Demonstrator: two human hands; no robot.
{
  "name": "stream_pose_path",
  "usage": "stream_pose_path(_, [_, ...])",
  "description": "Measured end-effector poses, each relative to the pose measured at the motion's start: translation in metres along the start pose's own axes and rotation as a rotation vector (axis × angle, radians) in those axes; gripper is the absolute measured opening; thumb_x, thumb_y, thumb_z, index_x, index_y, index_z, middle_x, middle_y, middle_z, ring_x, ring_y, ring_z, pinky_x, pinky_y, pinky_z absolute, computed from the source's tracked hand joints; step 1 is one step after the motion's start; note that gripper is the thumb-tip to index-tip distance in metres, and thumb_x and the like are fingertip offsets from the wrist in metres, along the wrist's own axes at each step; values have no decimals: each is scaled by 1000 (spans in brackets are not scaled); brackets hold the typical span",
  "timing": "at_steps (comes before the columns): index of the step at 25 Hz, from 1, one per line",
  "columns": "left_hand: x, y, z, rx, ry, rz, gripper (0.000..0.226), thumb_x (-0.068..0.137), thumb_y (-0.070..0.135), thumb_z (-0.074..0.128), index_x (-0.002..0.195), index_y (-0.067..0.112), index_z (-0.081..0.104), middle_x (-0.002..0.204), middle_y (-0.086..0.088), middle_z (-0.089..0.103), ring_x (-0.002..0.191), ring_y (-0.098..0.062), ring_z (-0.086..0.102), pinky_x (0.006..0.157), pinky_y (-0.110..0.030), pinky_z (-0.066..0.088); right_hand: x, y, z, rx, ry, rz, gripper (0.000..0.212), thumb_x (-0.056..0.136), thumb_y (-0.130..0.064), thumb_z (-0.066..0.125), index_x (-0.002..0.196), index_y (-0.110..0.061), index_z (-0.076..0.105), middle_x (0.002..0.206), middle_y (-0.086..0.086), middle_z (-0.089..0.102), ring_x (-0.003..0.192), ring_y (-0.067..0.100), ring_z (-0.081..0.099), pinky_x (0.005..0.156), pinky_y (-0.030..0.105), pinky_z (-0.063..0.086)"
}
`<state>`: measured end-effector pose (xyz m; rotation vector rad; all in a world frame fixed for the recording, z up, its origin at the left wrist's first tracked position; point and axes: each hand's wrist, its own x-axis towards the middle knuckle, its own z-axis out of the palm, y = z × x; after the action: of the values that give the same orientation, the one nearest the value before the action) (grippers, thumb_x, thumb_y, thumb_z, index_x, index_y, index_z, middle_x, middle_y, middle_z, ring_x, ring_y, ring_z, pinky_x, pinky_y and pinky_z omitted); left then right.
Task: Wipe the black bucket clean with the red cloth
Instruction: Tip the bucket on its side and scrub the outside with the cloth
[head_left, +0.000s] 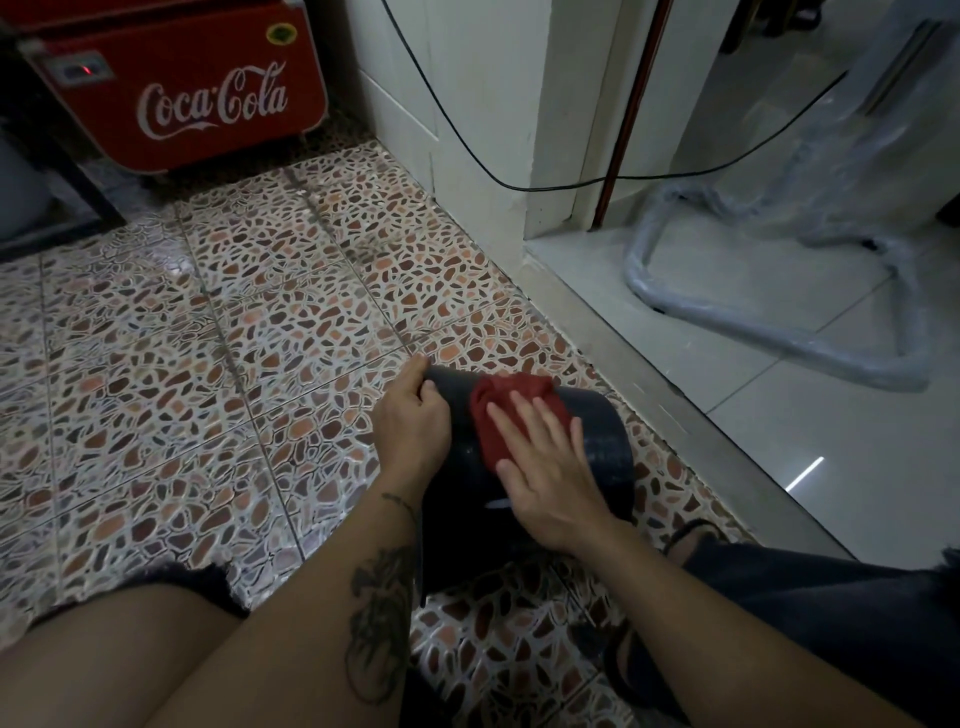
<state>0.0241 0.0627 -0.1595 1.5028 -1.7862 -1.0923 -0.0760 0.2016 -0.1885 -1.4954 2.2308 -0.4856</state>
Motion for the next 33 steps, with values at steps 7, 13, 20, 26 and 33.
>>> stream_pose_path(7, [-8,1,3,35,116,53,36,92,18,52,124,20,68,122,0,69,116,-21,60,105,-34,43,4,54,-18,-80,-50,364,57,104,-45,14,159,-39,-2,169,-4,-10,154,16,-14,121,55,-12])
stream_pose_path(13, [-1,1,4,171,127,65,31,92,18,50,114,23,71,108,-4,73,101,-27,62,84,-30,42,4,-19,-9,-31,-118,62,65,102,-39,25,158,-40,-6,167,-2,-21,152,22,-23,120,48,-16])
stream_pose_path(20, [-11,-2,-2,242,62,170,44,95,22,50,138,26,58,141,3,59,126,-23,50,105,-35,37,10,5,-20,-68,-178,46,73,92,-36,26,156,-46,-9,167,-3,-21,151,19,-24,120,51,-15])
stream_pose_path(26, [-62,-18,-11,310,-21,278,55,102,20,42,156,27,32,162,11,30,139,-15,43,102,-23,29,28,46,-41,-57,-205,363,67,98,-38,21,158,-39,-6,169,1,-14,154,25,-13,122,52,-8])
stream_pose_path(33, [-47,9,-7,239,-45,199,34,95,5,44,123,20,59,115,1,64,105,-25,59,82,-33,45,8,-6,-34,72,-180,90,70,95,-22,36,160,-34,14,170,1,-1,155,26,-5,123,46,-7])
